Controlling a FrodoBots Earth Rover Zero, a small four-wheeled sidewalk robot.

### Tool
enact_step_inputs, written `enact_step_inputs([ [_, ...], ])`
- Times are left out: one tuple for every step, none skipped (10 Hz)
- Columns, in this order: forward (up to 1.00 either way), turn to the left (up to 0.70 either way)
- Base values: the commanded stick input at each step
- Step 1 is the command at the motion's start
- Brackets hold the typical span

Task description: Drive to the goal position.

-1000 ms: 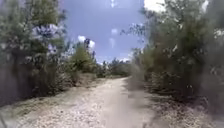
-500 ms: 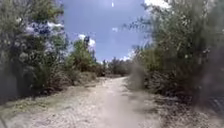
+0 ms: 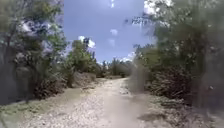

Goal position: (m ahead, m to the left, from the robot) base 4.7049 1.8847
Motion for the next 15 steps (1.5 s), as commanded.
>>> enact_step_inputs([
  [0.45, 0.0],
  [0.45, 0.0],
  [0.45, 0.0],
  [0.45, 0.0],
  [0.45, 0.0],
  [0.45, 0.0],
  [0.45, 0.0],
  [0.45, 0.0],
  [0.45, 0.0],
  [0.45, 0.0],
  [0.45, 0.0],
  [0.45, 0.0],
  [0.45, 0.0],
  [0.45, 0.0],
  [0.45, 0.02],
])
